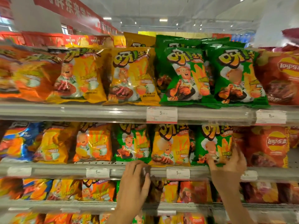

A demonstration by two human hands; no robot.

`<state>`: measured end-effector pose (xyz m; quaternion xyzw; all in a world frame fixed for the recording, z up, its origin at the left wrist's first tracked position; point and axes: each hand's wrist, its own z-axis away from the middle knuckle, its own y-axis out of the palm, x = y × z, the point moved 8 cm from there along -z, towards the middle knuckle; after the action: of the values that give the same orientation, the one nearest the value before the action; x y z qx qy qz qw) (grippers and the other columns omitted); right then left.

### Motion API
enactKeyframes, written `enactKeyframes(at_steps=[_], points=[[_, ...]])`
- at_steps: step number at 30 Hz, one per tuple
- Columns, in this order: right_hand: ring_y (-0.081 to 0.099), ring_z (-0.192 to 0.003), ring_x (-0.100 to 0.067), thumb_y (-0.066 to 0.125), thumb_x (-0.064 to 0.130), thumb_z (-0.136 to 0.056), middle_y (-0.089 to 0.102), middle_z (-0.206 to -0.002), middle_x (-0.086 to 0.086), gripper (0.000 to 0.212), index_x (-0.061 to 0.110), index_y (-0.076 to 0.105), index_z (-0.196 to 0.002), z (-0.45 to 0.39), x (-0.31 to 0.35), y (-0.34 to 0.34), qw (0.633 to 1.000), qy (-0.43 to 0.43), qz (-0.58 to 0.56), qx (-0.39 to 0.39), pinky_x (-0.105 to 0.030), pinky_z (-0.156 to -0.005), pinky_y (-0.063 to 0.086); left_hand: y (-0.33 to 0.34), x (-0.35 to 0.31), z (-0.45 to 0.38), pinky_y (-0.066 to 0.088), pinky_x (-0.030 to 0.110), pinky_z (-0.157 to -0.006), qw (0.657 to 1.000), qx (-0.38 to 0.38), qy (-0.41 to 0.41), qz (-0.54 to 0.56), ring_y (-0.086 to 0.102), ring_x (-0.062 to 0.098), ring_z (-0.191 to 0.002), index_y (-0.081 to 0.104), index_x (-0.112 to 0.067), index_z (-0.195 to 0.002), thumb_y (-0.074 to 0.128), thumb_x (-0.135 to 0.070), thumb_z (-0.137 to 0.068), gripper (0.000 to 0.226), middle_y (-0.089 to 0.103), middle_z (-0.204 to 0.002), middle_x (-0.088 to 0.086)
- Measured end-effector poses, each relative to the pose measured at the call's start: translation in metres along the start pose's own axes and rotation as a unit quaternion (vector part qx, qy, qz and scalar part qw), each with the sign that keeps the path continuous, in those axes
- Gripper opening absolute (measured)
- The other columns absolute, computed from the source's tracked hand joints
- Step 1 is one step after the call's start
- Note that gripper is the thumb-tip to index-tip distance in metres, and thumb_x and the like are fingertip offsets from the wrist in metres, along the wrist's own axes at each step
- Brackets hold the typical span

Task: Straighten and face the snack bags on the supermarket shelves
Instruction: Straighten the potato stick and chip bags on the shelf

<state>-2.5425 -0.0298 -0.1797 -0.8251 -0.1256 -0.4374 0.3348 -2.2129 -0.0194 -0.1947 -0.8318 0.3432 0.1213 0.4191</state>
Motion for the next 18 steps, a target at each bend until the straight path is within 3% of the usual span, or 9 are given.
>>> enactKeyframes(at_steps=[3,6,8,11,14,17,18], points=[[0.045,-0.127,-0.055,0.077,0.015,-0.086,0.047,-0.137,-0.038,0.062,-0.015,0.05,-0.134,0.028,0.034,-0.001,0.989,-0.098,0.028,-0.111,-0.053,-0.1,0.041,-0.029,0.037,-0.011,0.04,0.024,-0.094,0.997,-0.034,-0.059,0.025,0.045,0.007,-0.114,0.058,-0.023,-0.116,0.05,-0.037,-0.096,0.026,0.047,-0.12,-0.012],[0.054,-0.121,-0.046,0.077,0.007,-0.084,0.059,-0.131,-0.026,0.052,-0.005,0.058,-0.13,0.047,0.058,0.013,0.984,-0.141,0.018,-0.105,-0.051,-0.102,0.041,-0.044,0.06,-0.024,0.042,0.03,-0.101,0.994,-0.043,-0.085,0.048,0.046,0.011,-0.119,0.057,-0.015,-0.122,0.059,-0.026,-0.094,0.03,0.048,-0.126,-0.005],[0.052,-0.124,-0.036,0.073,0.016,-0.09,0.058,-0.134,-0.018,0.053,0.001,0.053,-0.136,0.059,0.073,0.025,0.984,-0.164,-0.008,-0.069,-0.044,-0.105,0.041,-0.048,0.063,-0.034,0.043,0.033,-0.103,0.994,-0.039,-0.078,0.068,0.048,0.015,-0.12,0.055,-0.012,-0.123,0.062,-0.021,-0.094,0.032,0.048,-0.127,-0.001],[0.05,-0.131,-0.028,0.068,0.03,-0.096,0.052,-0.141,-0.011,0.056,0.009,0.047,-0.143,0.063,0.075,0.044,0.992,-0.108,-0.061,0.01,-0.044,-0.109,0.043,-0.045,0.065,-0.048,0.041,0.034,-0.103,0.991,-0.028,-0.095,0.09,0.048,0.022,-0.122,0.05,-0.009,-0.129,0.066,-0.018,-0.092,0.041,0.05,-0.129,0.006],[0.045,-0.139,-0.02,0.075,0.045,-0.088,0.046,-0.152,0.0,0.077,0.019,0.04,-0.151,0.054,0.076,0.062,0.986,-0.011,-0.132,0.1,-0.047,-0.115,0.04,-0.039,0.069,-0.062,0.034,0.028,-0.106,0.979,-0.016,-0.152,0.133,0.043,0.022,-0.131,0.037,-0.007,-0.145,0.069,-0.023,-0.091,0.065,0.046,-0.141,0.009],[0.039,-0.144,-0.021,0.078,0.058,-0.077,0.04,-0.157,0.0,0.1,0.018,0.032,-0.156,0.047,0.083,0.08,0.974,0.011,-0.137,0.178,-0.045,-0.121,0.033,-0.03,0.075,-0.072,0.032,0.04,-0.116,0.963,0.017,-0.203,0.178,0.034,0.026,-0.142,0.014,-0.005,-0.155,0.071,-0.04,-0.087,0.095,0.035,-0.155,0.012],[0.044,-0.14,-0.023,0.079,0.06,-0.075,0.044,-0.155,-0.004,0.102,0.016,0.033,-0.155,0.045,0.085,0.086,0.97,0.007,-0.132,0.202,-0.043,-0.117,0.038,-0.028,0.077,-0.075,0.033,0.043,-0.117,0.958,0.029,-0.214,0.187,0.034,0.027,-0.143,0.01,-0.005,-0.155,0.072,-0.047,-0.082,0.104,0.035,-0.155,0.013]])
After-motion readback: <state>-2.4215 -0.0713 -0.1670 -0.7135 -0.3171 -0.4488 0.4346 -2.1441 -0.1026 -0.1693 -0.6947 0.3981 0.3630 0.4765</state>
